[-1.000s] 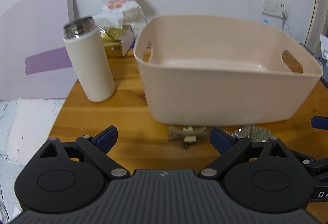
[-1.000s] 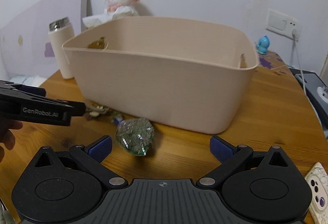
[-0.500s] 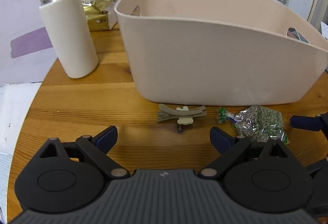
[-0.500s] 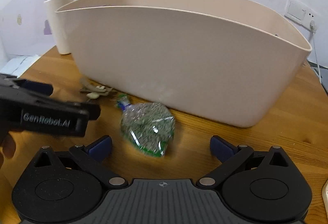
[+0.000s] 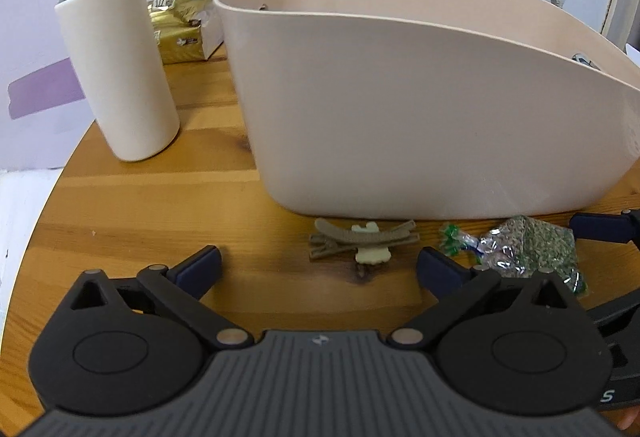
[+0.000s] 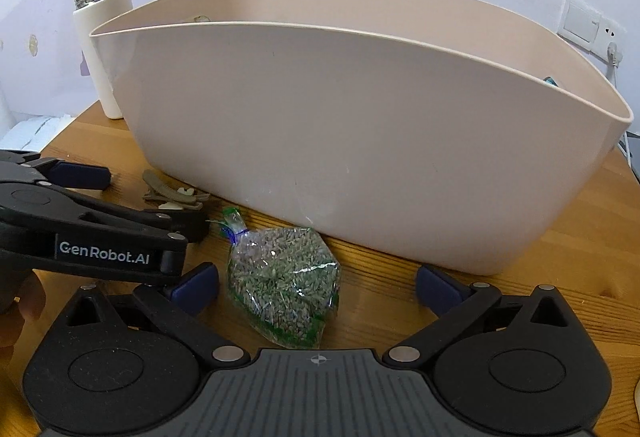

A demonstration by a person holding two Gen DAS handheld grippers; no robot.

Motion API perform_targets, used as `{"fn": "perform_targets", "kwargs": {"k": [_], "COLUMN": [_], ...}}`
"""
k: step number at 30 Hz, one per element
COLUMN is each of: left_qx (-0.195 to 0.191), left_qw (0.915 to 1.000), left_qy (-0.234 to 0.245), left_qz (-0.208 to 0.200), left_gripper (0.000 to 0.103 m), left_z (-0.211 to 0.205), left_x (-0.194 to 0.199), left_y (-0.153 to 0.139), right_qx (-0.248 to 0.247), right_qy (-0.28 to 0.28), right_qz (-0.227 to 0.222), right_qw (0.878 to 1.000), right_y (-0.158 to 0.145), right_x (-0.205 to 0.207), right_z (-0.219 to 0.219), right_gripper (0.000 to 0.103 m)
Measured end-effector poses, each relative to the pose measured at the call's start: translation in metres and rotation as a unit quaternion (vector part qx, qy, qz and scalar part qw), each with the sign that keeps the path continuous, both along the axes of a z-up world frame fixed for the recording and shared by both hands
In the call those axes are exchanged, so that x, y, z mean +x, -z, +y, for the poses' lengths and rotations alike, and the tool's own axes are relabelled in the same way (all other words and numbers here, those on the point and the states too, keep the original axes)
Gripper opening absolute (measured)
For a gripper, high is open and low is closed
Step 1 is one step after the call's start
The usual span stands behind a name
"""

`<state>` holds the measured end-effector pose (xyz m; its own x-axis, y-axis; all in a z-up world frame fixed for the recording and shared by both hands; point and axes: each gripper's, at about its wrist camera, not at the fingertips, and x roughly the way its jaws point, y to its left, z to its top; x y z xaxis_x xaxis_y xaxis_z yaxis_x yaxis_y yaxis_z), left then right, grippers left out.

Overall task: Organize objects
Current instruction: 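Withdraw both tools and lower them toward the hair clip and herb bag, then grasp beige hair clip with left tool while right tool grasps green herb bag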

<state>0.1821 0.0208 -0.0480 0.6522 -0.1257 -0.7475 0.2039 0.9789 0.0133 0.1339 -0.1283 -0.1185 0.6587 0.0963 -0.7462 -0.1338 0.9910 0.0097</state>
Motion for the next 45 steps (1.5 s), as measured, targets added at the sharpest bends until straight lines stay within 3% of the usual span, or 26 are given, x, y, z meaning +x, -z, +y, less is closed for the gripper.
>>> {"fn": "perform_targets", "kwargs": {"k": [4,7,8,9,12,15,24,33,45], "left_qx": [-0.001,-0.004,-0.006,-0.005,-0.006,-0.009,-0.006,-0.012,-0.014], "left_qw": [0.9998,0.9997,0.9997,0.9997,0.9993,0.999,0.9997,0.9995,0.9951], "left_qy": [0.017,0.021,0.021,0.02,0.031,0.039,0.021,0.019,0.03], "left_qz": [-0.005,-0.01,-0.013,-0.015,-0.02,-0.02,-0.013,-0.02,-0.093], "left_gripper": [0.103,0.103,0.102,0.099,0.084,0.06,0.059,0.059,0.059], "left_z": [-0.002,-0.002,-0.002,-0.001,-0.002,-0.002,0.002,0.007,0.004], "left_x": [0.005,0.004,0.003,0.003,0.001,-0.002,-0.008,-0.028,-0.064], "left_y": [0.001,0.001,0.001,0.001,-0.003,-0.006,-0.008,-0.022,-0.082], "right_qx": [0.002,0.002,0.003,0.001,0.004,0.005,0.015,0.03,0.036], "right_qy": [0.01,0.003,0.0,0.0,0.001,0.001,0.006,0.01,0.021], "right_qz": [-0.017,-0.028,-0.032,-0.034,-0.034,-0.033,-0.039,-0.092,-0.18], "right_qw": [1.0,1.0,0.999,0.999,0.999,0.999,0.999,0.995,0.983], "right_y": [0.002,-0.003,-0.005,-0.009,-0.011,-0.007,-0.013,-0.049,-0.106], "right_x": [-0.004,-0.009,-0.01,-0.012,-0.012,-0.016,-0.022,-0.059,-0.081], "right_z": [0.002,0.004,0.005,0.007,0.007,0.0,-0.001,-0.025,-0.051], "right_gripper": [0.101,0.075,0.058,0.05,0.047,0.044,0.04,0.04,0.04]}}
